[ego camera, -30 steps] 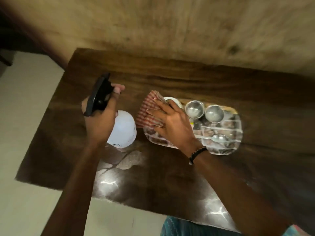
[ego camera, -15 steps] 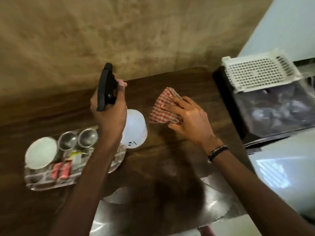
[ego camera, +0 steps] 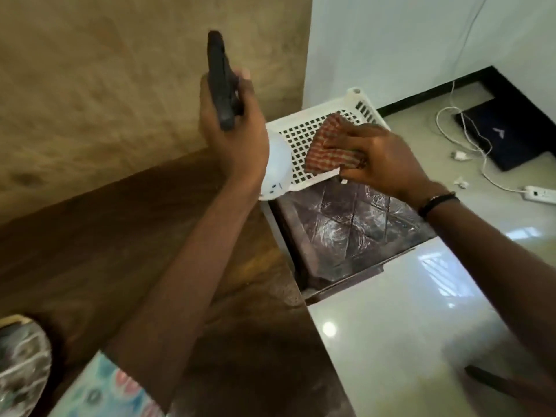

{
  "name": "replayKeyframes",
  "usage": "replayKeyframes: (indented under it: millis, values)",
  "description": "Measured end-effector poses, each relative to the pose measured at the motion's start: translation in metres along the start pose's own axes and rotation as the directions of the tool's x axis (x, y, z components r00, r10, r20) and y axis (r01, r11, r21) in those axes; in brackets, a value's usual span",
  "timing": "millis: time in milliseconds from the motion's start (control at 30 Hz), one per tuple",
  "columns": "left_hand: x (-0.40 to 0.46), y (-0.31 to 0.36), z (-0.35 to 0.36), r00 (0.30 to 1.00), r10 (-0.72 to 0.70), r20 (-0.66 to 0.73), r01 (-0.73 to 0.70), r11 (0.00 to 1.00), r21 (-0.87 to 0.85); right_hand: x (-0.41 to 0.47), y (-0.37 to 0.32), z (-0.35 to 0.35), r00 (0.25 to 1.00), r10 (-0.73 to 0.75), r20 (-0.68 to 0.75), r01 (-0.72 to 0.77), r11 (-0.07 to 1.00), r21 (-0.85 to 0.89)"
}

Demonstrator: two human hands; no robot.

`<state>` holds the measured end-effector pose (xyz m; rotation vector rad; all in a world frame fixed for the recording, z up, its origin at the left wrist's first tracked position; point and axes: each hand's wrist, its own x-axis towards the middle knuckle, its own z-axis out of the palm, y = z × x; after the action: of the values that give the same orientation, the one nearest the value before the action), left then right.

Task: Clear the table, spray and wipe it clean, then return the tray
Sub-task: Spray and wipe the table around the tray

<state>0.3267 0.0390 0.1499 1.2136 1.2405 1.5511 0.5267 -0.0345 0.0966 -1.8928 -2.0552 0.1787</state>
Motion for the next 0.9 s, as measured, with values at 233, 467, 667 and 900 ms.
replayKeyframes:
  millis: [233, 467, 667, 900]
  values:
    - [0.023, -0.049, 0.075, 0.993, 0.117, 0.019, -0.118, 0.992, 0.043, 0.031, 0.087, 0.001, 0.996, -0.032, 0.085, 0.029, 0.999, 0.038]
    - [0.021, -0.087, 0.105, 0.997, 0.065, 0.048, -0.069, 0.994, 0.080, 0.051, 0.123, 0.019, 0.983, -0.110, 0.148, 0.100, 0.992, 0.079]
    - [0.017, -0.101, 0.111, 0.994, 0.072, 0.088, -0.081, 0.990, 0.112, 0.061, 0.135, 0.024, 0.967, -0.181, 0.178, 0.168, 0.982, 0.085]
    - [0.008, -0.107, 0.100, 0.958, 0.008, 0.287, -0.077, 0.970, 0.231, 0.081, 0.137, 0.027, 0.907, -0.286, 0.310, 0.280, 0.958, 0.068]
